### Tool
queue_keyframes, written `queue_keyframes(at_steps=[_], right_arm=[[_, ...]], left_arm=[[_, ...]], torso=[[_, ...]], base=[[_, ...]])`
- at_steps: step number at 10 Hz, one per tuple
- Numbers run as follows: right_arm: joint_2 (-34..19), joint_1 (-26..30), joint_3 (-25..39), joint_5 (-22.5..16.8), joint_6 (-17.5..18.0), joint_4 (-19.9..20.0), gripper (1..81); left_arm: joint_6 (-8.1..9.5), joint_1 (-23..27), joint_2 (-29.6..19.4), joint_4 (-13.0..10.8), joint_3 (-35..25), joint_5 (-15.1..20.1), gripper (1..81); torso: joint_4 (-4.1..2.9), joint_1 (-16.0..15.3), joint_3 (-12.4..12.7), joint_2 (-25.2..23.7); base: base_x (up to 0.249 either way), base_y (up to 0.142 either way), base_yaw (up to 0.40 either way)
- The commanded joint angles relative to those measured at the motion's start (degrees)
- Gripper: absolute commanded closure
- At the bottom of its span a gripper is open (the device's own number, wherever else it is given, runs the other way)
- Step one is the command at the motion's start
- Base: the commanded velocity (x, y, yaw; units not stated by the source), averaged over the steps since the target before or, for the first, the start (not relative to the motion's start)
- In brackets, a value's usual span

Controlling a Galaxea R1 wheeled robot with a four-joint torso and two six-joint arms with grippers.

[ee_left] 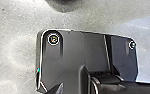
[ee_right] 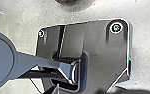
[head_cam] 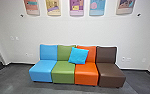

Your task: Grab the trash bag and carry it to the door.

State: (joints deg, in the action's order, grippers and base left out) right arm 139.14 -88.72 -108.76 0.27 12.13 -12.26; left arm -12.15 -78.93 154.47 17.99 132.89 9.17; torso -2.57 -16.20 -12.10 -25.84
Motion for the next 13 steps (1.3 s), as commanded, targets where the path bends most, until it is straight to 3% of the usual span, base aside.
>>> queue_keyframes(at_steps=[1,2,3,4,5,10,11,13], right_arm=[[-3.76,2.62,3.57,-2.55,0.53,-0.04,1.0],[-4.46,2.62,4.53,-2.47,0.53,0.05,1.0],[-5.24,2.62,5.93,-2.47,0.61,0.05,1.0],[-6.21,2.8,7.25,-2.47,0.61,0.05,1.0],[-7.17,3.06,8.83,-2.47,0.53,0.05,1.0],[-13.68,4.82,17.27,-2.64,0.53,0.05,1.0],[-14.21,4.91,17.89,-2.64,0.53,0.05,1.0],[-14.48,5.53,18.16,-2.99,0.79,0.49,1.0]], left_arm=[[-0.24,4.79,-2.14,2.22,-2.9,5.07,1.0],[-0.24,5.32,-2.49,2.22,-3.42,5.16,1.0],[-0.24,6.02,-2.84,2.31,-3.78,5.76,1.0],[-0.07,6.46,-3.11,2.31,-3.86,5.95,1.0],[0.11,6.81,-3.28,2.48,-3.86,5.95,1.0],[0.11,10.15,-5.74,4.5,-6.76,7.7,1.0],[0.11,11.03,-6.45,5.12,-7.82,7.8,1.0],[0.11,13.31,-7.67,5.91,-9.58,7.97,1.0]], torso=[[0.0,-3.63,0.0,-5.64],[1.72,-4.83,-2.98,-7.59],[1.91,-6.05,-5.53,-9.49],[1.89,-6.99,-6.52,-11.0],[0.94,-8.09,-8.17,-12.75],[1.2,-14.62,-17.79,-22.98],[1.2,-15.84,-14.21,-24.85],[1.2,-17.83,-16.07,-27.91]], base=[[0.0,0.0,0.0],[0.0,0.0,0.0],[0.0,0.0,0.0],[0.0,0.0,0.0],[0.0,0.0,0.0],[0.0,0.0,0.0],[0.0,0.0,0.0],[0.0,0.0,0.0]])
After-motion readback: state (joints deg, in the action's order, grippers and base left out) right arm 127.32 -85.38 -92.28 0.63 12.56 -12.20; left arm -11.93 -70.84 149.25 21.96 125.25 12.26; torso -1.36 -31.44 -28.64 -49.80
